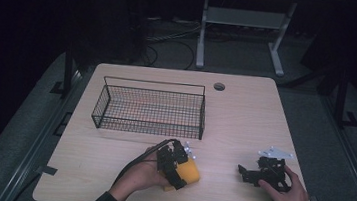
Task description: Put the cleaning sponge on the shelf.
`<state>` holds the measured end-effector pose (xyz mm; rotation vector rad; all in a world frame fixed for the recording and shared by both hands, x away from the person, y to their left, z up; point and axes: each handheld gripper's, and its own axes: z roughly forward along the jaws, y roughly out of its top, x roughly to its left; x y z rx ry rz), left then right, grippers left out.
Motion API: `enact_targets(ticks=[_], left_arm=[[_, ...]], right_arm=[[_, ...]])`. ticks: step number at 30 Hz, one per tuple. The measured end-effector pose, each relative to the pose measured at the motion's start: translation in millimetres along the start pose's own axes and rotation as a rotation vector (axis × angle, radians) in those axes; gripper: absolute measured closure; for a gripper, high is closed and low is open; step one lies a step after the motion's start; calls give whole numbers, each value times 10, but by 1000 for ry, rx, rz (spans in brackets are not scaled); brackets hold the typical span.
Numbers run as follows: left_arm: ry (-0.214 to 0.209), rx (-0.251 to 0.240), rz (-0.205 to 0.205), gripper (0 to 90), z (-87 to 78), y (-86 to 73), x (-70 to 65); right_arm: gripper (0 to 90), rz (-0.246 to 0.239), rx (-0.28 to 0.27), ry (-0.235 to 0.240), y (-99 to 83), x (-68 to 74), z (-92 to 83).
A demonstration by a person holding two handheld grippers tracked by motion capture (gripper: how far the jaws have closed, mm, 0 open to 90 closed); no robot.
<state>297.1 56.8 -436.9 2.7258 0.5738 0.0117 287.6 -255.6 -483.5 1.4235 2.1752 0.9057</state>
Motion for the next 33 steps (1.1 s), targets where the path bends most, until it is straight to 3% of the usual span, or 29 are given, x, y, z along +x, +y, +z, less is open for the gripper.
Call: enact_targets(ticks=[6, 15, 20, 33], left_arm=[[3, 27, 27, 130, 64, 7, -30], [23, 43, 32, 150, 93, 5, -44], [37, 35, 34, 214, 73, -6, -33], [17, -3, 9, 223, 22, -21, 3]], right_arm=[[0, 0, 0, 0, 0, 0, 0], [0, 0, 0, 0, -1, 0, 0], [0, 0, -1, 0, -1, 0, 0], [0, 2, 0, 0, -1, 3, -1]])
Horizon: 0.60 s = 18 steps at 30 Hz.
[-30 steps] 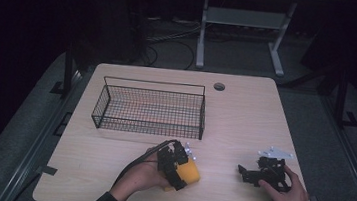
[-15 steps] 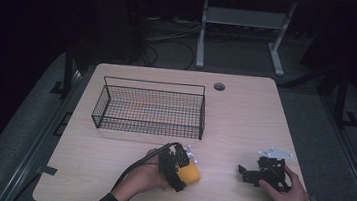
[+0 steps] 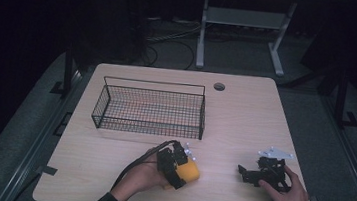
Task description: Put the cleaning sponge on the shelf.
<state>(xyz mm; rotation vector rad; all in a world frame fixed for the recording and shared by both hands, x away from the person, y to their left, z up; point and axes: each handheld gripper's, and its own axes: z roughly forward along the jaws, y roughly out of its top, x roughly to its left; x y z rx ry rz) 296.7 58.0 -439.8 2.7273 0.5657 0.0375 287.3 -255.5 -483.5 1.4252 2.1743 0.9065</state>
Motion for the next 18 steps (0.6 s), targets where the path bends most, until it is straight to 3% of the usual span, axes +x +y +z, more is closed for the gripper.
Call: enact_targets(ticks=[18], left_arm=[[-37, -43, -33, 223, -225, -6, 58]], right_arm=[[0, 0, 1, 0, 0, 0, -1]])
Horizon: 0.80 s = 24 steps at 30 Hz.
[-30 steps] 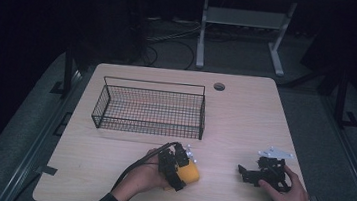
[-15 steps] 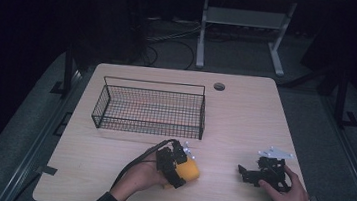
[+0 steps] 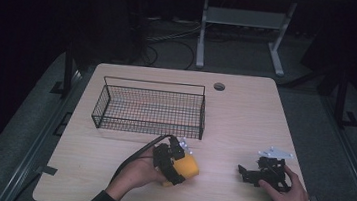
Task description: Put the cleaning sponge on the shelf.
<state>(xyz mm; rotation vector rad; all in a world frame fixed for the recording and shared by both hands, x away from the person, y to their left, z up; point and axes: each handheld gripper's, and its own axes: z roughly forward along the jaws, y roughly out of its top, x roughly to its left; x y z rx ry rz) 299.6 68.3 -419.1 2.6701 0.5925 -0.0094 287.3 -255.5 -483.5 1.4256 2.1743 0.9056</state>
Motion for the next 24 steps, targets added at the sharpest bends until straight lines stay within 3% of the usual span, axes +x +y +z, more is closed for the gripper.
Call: enact_targets(ticks=[13, 24], left_arm=[[-8, -30, -12, 223, -196, 53, 50], [12, -34, -5, 223, -357, 136, 134]], right_arm=[[0, 0, -1, 0, 0, 0, 1], [0, 1, 0, 0, 0, 0, 0]])
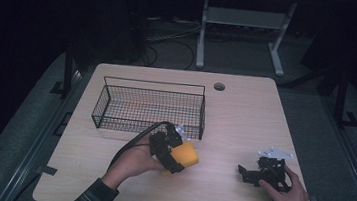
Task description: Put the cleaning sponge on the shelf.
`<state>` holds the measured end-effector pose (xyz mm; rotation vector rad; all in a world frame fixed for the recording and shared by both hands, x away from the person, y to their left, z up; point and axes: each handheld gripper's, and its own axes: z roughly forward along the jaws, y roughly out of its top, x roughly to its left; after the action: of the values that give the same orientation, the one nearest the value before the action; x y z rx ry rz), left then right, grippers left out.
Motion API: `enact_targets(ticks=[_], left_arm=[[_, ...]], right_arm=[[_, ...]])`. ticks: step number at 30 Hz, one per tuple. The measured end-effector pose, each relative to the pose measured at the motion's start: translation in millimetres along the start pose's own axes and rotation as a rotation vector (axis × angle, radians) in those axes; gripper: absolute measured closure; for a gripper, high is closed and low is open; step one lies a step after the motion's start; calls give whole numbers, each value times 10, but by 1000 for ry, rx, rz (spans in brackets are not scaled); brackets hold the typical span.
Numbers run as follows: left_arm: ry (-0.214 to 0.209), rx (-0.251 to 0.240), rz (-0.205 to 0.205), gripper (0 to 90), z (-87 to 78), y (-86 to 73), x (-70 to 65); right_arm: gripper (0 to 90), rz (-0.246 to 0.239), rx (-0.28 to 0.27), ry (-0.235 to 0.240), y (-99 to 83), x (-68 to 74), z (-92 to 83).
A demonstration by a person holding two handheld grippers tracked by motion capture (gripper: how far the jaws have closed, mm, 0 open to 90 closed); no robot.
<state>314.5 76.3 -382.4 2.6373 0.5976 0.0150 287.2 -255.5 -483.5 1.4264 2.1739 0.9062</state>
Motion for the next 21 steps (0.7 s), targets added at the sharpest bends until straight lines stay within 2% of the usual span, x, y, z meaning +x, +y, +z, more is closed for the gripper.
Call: enact_targets(ticks=[8, 18, 21], left_arm=[[3, -7, 5, 223, -93, 78, 64], [20, -25, -8, 224, -212, 147, 176], [29, -38, -26, 224, -251, 164, 222]], right_arm=[[0, 1, 1, 2, 0, 1, -1], [0, -2, 0, 1, 0, -1, -3], [0, -1, -1, 1, 0, 0, -2]])
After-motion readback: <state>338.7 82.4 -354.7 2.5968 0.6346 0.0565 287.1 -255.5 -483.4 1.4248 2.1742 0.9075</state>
